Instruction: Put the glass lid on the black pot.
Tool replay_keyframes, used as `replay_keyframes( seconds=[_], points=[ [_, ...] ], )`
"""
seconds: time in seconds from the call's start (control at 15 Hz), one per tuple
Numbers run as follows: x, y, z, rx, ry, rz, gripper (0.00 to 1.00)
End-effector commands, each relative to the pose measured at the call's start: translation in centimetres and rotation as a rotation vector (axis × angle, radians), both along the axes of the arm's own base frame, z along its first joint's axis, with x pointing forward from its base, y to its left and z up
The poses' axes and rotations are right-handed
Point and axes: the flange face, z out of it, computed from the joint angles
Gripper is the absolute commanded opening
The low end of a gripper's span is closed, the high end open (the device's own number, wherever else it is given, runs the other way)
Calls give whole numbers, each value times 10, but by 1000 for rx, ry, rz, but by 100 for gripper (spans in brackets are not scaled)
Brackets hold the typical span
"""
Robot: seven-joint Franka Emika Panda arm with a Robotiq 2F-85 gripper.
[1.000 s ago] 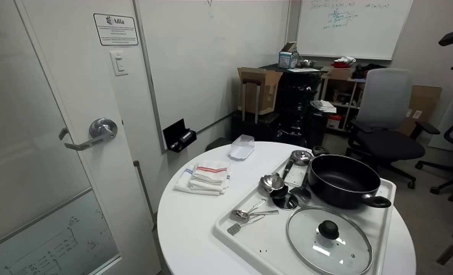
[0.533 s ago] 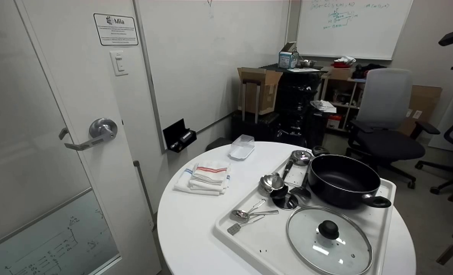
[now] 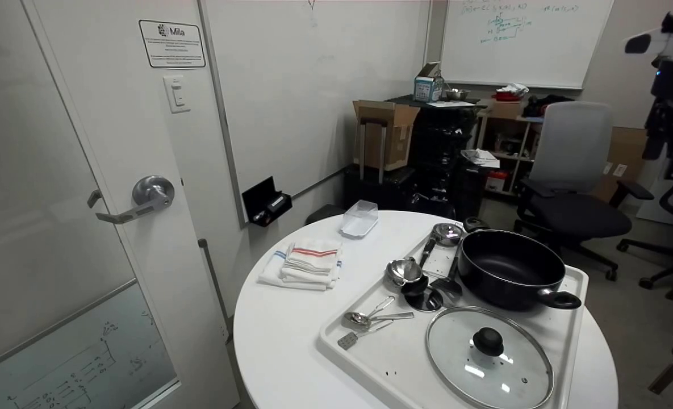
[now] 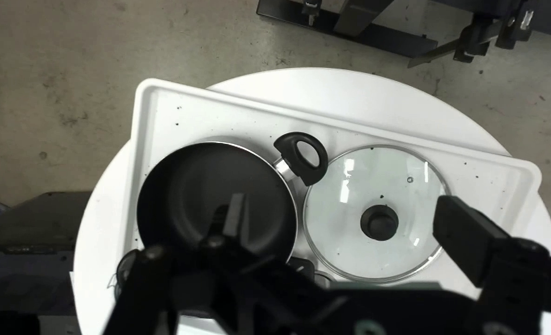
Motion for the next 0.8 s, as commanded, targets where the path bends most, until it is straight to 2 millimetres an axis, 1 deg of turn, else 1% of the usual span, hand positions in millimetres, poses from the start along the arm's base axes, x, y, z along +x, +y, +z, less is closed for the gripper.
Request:
replay_keyframes(
  seconds=[0.0,0.4,0.73],
  points=[
    [25,20,-32,38,38,83,100],
    [51,52,-83,62,78,202,100],
    [77,76,-129,48,71,257,100]
  ],
)
